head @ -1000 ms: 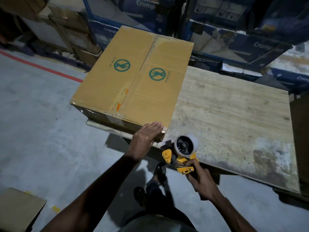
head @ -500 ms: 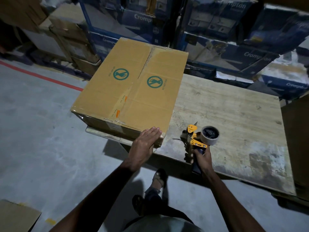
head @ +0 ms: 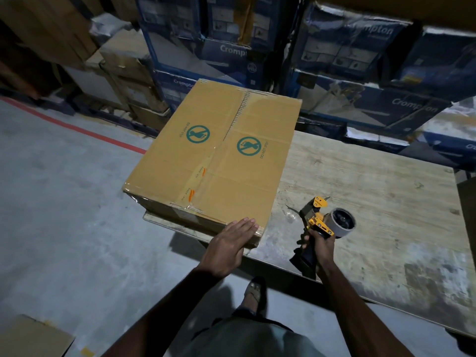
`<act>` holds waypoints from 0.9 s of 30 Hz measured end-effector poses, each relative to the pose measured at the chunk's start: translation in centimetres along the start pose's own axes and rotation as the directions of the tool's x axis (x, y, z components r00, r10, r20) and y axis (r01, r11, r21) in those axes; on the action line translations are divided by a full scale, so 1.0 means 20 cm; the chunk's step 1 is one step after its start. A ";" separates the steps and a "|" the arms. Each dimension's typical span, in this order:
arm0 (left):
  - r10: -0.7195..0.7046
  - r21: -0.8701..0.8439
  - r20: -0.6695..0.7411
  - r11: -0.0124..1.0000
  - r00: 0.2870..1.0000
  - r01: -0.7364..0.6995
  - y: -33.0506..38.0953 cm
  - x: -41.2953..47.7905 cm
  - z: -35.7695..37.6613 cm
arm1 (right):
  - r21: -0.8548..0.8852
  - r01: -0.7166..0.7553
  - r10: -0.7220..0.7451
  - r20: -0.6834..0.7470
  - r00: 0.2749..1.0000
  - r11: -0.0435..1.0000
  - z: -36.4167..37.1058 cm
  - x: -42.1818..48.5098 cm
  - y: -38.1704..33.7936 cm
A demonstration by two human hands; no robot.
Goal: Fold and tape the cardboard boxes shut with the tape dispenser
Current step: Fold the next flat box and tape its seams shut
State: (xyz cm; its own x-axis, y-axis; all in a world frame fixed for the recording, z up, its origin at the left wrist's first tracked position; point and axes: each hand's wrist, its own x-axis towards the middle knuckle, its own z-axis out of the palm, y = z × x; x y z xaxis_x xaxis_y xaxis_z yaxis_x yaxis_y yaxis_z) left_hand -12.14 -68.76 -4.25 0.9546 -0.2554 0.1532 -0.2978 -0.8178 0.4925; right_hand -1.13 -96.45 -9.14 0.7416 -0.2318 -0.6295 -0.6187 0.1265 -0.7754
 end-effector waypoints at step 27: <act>-0.422 0.439 0.186 0.844 0.887 0.309 -0.94 -0.02 -1.27 | -0.663 0.748 -0.602 0.606 0.520 -0.022 0.23 -0.50 -0.23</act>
State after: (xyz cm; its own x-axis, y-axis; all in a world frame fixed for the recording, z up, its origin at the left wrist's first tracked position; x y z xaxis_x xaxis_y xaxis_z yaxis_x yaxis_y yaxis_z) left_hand -7.00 -40.27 8.19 0.9727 0.0225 -0.2309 0.0437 -0.9952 0.0872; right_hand -4.59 -90.19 0.47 0.9151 0.3883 0.1090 0.3963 -0.8156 -0.4215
